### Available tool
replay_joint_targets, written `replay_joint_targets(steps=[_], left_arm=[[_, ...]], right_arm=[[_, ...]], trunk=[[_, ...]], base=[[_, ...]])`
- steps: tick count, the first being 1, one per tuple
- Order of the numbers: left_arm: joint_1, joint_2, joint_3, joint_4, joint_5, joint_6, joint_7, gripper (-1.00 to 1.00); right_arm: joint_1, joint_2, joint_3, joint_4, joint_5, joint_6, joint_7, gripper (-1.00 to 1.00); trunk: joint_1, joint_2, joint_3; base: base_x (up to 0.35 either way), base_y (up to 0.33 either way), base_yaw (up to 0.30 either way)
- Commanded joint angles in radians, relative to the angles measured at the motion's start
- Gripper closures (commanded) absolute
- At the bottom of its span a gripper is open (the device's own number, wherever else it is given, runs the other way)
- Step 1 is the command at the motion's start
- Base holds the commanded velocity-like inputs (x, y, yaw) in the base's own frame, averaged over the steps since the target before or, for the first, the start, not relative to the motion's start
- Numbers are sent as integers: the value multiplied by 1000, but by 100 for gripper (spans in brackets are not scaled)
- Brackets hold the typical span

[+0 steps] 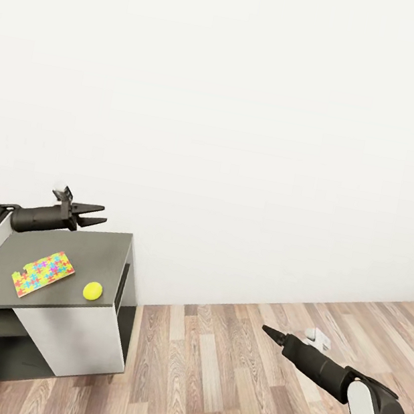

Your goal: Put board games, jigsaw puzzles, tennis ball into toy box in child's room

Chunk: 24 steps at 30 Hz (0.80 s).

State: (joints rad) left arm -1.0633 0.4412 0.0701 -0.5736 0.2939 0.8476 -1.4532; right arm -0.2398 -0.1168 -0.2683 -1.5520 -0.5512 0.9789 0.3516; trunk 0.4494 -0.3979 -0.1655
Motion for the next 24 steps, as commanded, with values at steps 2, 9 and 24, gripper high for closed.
replay_joint_targets(steps=[2, 9, 24], left_arm=[[0, 1, -1, 1, 1, 8, -7, -100], [6, 5, 0, 3, 0, 3, 9, -100], [7, 16, 4, -2, -1, 27, 414, -100]], right_arm=[[-1, 0, -2, 0, 8, 4, 10, -100], [-1, 1, 0, 0, 7, -26, 10, -100], [-1, 12, 13, 0, 8, -40, 2, -100]], trunk=[[1, -2, -2], [1, -2, -2], [1, -2, -2]], base=[[0, 0, 0], [54, 0, 0], [67, -8, 0]])
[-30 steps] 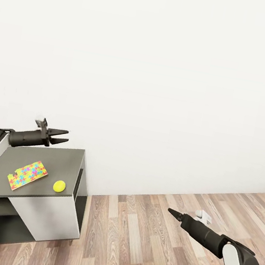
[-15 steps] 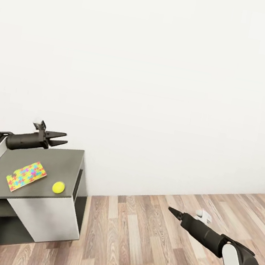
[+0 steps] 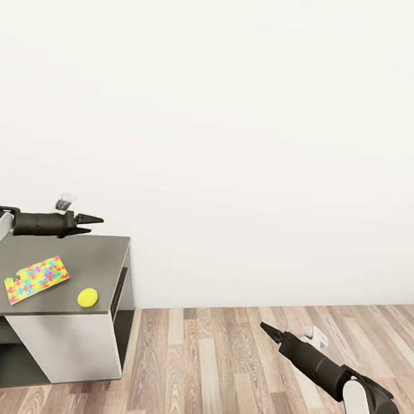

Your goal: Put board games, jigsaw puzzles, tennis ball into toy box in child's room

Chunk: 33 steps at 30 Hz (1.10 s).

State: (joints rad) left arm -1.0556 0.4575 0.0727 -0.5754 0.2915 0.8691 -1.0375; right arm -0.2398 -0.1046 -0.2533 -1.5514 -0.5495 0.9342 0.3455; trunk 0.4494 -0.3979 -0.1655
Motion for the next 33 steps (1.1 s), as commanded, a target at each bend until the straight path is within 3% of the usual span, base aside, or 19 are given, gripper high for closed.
replay_joint_targets(steps=[1, 9, 13, 22, 29, 33], left_arm=[[-1, 1, 0, 0, 1, 6, 13, -100], [-1, 25, 0, 0, 1, 9, 186, -100], [-1, 35, -1, 0, 1, 11, 222, -100], [-1, 46, -4, -1, -6, 14, 240, -100], [-1, 46, -3, -1, -63, 14, 240, -100], [-1, 46, -2, -1, -73, 14, 240, -100]], right_arm=[[-1, 0, -2, -1, 7, 4, 8, -100], [-1, 0, -1, -1, 9, 2, 5, -100], [-1, 0, -1, -1, 13, 2, 4, -100], [-1, 7, -1, -1, 18, 2, 4, -100], [-1, 8, -1, -1, 20, 2, 4, -100], [-1, 8, -1, -1, 20, 2, 4, -100]], trunk=[[1, -2, -2], [1, -2, -2], [1, -2, -2], [1, -2, -2], [1, -2, -2], [1, -2, -2]], base=[[3, -1, 0], [1, 0, 0], [0, 0, 0], [0, 0, 0], [0, 0, 0], [0, 0, 0]])
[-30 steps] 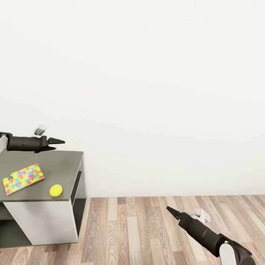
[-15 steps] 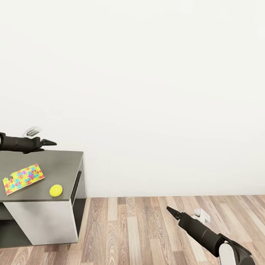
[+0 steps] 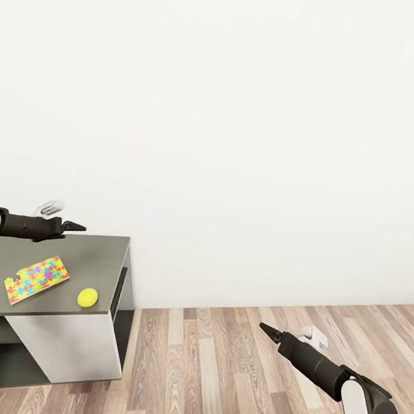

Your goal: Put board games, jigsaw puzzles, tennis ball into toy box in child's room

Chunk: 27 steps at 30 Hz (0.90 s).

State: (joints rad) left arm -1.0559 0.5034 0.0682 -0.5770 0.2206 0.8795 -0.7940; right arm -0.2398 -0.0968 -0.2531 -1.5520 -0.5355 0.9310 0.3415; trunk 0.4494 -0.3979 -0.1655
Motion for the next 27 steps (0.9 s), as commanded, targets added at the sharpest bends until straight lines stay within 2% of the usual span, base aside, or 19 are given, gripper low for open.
replay_joint_targets(steps=[1, 17, 24, 27], left_arm=[[-1, 0, 2, 0, -3, 4, -4, -100], [-1, 1, 4, 0, -6, 3, -4, -100], [-2, 0, 5, 0, -6, 3, -4, -100], [-2, 1, 5, 0, -6, 4, -4, -100]], right_arm=[[-1, 0, -2, 0, 6, 5, 8, -100], [-1, 0, 1, 1, 7, 3, 7, -100], [-3, 3, 17, 1, 9, 5, 4, -100], [-11, 4, 21, 2, 8, 11, -18, -100]], trunk=[[1, -2, -2], [1, -2, -2], [1, -2, -2], [1, -2, -2]], base=[[0, 0, 0], [-6, -13, 0], [-175, 26, 0], [-198, -76, 1]])
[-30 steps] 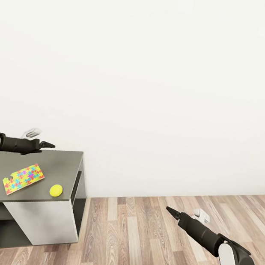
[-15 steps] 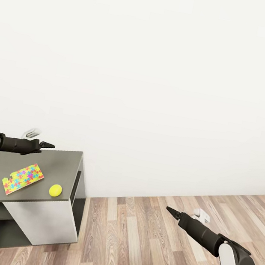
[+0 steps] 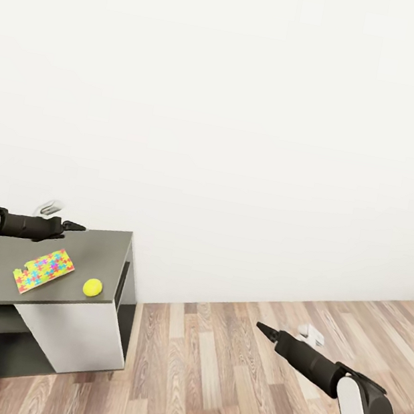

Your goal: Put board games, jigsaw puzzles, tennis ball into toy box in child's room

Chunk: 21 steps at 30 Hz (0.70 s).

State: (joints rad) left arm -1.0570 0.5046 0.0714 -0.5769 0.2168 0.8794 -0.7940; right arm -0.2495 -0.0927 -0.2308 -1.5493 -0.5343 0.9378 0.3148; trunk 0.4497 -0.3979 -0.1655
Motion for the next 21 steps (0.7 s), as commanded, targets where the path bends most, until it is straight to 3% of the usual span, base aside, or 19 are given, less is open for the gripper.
replay_joint_targets(steps=[1, 5, 9, 13, 21], left_arm=[[-1, 0, 2, 0, -2, 4, -4, -100], [-1, -1, 2, 0, -2, 4, -4, -100], [-1, -1, 2, 0, -2, 3, -4, -100], [-1, -1, 2, 0, -2, 3, -3, -100], [-3, 0, 2, 0, -3, 3, -2, -100]], right_arm=[[-3, 0, -1, 0, 7, 7, -1, -100], [-9, 1, 10, 0, 5, 14, -56, -100], [-14, 1, 58, 0, 5, 16, -96, -100], [-24, 1, 89, 0, 5, 15, -108, -100], [-28, 1, 102, 1, 7, 11, -112, -100]], trunk=[[0, -2, -2], [0, -2, -3], [0, -2, -6], [0, -2, -9], [0, -2, -12]], base=[[-142, -57, 13], [-73, -29, 45], [-21, -11, 121], [10, -110, 174], [140, 9, 125]])
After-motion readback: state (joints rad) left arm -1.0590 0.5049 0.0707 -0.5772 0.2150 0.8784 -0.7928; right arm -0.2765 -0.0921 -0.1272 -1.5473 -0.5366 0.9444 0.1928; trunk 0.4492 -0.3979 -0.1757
